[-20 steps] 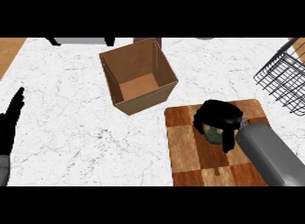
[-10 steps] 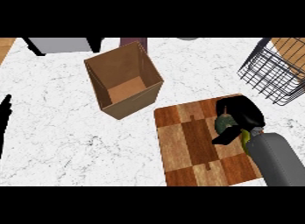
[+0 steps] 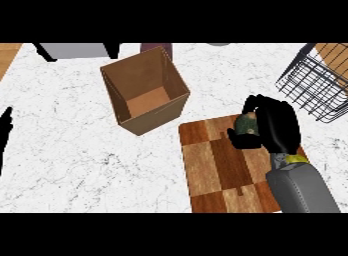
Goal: Pick the squash from the cutting board and place it in the cardboard box
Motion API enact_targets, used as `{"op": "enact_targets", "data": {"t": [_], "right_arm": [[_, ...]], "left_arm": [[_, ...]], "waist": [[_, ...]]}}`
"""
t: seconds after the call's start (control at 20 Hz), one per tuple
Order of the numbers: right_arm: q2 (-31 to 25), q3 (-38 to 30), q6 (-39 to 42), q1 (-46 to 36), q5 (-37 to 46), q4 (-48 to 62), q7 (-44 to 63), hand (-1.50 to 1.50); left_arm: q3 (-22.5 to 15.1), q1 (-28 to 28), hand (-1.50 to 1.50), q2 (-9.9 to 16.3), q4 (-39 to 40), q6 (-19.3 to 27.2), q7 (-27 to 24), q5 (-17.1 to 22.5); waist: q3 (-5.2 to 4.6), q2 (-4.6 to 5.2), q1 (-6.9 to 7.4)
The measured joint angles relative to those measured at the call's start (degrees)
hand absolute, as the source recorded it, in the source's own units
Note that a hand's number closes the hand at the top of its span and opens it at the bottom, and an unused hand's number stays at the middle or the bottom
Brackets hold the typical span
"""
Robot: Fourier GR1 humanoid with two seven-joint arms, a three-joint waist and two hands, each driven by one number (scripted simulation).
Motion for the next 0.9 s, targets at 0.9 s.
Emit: {"op": "enact_targets", "data": {"t": [0.9], "right_arm": [[7.65, 9.03, 2.18, -26.86, -9.17, -0.47, 27.18, 1.5]], "left_arm": [[-1.35, -4.51, 0.0, -2.07, 1.0, -1.8, -0.74, -1.53]], "waist": [[0.23, 1.63, 4.85]]}}
